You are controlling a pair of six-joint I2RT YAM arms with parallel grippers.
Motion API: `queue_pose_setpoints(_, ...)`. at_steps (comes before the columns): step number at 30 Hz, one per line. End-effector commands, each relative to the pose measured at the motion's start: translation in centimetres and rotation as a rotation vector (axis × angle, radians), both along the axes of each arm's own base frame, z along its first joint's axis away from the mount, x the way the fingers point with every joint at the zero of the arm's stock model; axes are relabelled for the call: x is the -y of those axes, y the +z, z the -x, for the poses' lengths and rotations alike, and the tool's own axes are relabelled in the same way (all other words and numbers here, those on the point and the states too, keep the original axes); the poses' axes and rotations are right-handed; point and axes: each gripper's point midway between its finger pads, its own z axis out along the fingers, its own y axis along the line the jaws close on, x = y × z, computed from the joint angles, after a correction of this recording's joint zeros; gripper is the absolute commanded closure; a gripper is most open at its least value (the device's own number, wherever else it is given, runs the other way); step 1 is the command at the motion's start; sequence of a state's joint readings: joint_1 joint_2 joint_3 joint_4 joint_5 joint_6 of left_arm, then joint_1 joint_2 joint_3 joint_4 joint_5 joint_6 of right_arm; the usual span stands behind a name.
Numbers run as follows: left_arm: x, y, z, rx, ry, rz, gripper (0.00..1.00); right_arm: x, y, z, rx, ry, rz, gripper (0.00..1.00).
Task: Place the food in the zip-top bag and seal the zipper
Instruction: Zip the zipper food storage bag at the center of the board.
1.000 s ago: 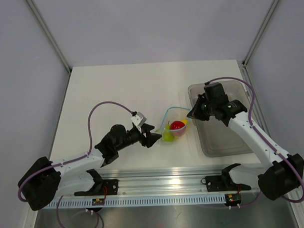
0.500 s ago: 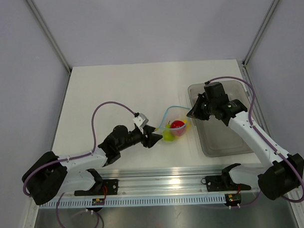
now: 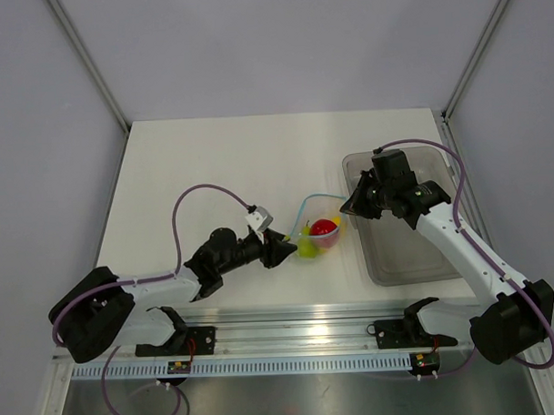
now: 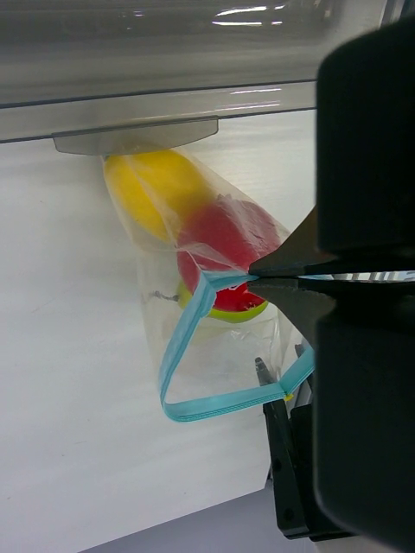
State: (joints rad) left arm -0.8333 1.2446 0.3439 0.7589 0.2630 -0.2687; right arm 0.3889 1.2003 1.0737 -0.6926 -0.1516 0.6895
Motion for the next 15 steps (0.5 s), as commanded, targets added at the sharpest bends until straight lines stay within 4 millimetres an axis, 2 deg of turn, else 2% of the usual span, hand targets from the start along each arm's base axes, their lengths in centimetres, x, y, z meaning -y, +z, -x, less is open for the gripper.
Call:
queue_pose_setpoints(1,0.9,2.2,0.0,0.054,-0.029,0.074,0.60,-0.2,2.5,-0.5,0.064,-0.008,-0.037,1.00)
queue_pose_setpoints(3,0.8,2.3,0.1,0.055,-0.029,0.073,0.66,-0.2,2.4,-0.5,0.062,-0.011,-0.038,1.00)
queue_pose_setpoints(5,0.8,2.4,0.1,0.057,-0.031,0.070,0.81,-0.2,2.4,-0.4,0.064,-0.010,-0.036,1.00)
queue_pose_setpoints(9,0.4,3.3,-0.3,0.084,-0.005,0.066,0.95,-0.1,2.2,-0.3,0.060,-0.013,-0.034,1.00)
queue_pose_setpoints(11,0.2,3.9,-0.3,0.106,-0.001,0.056,0.99,0.0,2.2,-0.2,0.059,-0.012,-0.033,1.00)
queue_pose_setpoints(15,-0.3,5.1,-0.6,0.142,0.019,0.042,1.00,0.0,2.2,-0.2,0.062,-0.006,-0.032,1.00)
